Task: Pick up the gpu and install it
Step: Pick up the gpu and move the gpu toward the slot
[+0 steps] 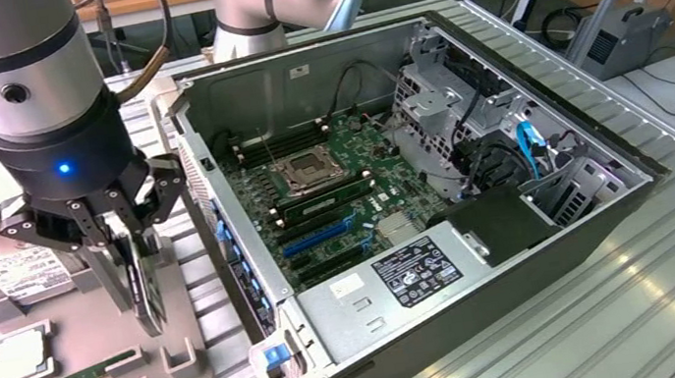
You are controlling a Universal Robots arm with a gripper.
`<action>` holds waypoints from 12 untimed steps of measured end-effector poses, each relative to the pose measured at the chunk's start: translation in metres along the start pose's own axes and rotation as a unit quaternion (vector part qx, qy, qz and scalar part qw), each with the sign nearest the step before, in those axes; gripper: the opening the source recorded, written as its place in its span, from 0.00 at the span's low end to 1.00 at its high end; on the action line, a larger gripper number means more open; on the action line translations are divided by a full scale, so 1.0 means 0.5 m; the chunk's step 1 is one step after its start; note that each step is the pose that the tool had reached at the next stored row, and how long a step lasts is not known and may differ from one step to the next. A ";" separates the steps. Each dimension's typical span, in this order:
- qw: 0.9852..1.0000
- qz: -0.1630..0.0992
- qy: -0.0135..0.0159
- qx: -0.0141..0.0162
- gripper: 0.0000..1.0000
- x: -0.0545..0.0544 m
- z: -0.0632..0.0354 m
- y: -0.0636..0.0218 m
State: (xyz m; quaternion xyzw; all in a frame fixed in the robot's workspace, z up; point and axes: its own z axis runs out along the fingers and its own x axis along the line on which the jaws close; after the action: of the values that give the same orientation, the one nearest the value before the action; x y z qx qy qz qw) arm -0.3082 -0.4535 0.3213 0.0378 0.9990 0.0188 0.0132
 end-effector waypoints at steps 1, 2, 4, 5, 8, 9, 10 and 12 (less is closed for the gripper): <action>1.000 0.000 0.000 0.000 0.26 0.000 -0.001 0.000; 1.000 0.000 0.000 0.000 0.26 0.000 -0.003 0.000; 1.000 0.000 0.000 0.000 0.26 0.000 -0.005 0.000; 1.000 0.000 0.000 0.000 0.26 0.000 -0.006 0.000; 1.000 0.000 0.000 0.000 0.26 0.000 -0.009 0.000; 1.000 0.000 0.000 0.000 0.26 0.000 -0.010 0.000; 1.000 0.000 0.000 0.000 0.26 0.000 -0.011 0.000; 1.000 0.000 0.000 0.000 0.26 0.000 -0.013 0.001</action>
State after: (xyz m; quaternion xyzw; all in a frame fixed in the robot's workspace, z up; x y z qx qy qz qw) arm -0.3082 -0.4535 0.3281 0.0378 0.9990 0.0188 0.0131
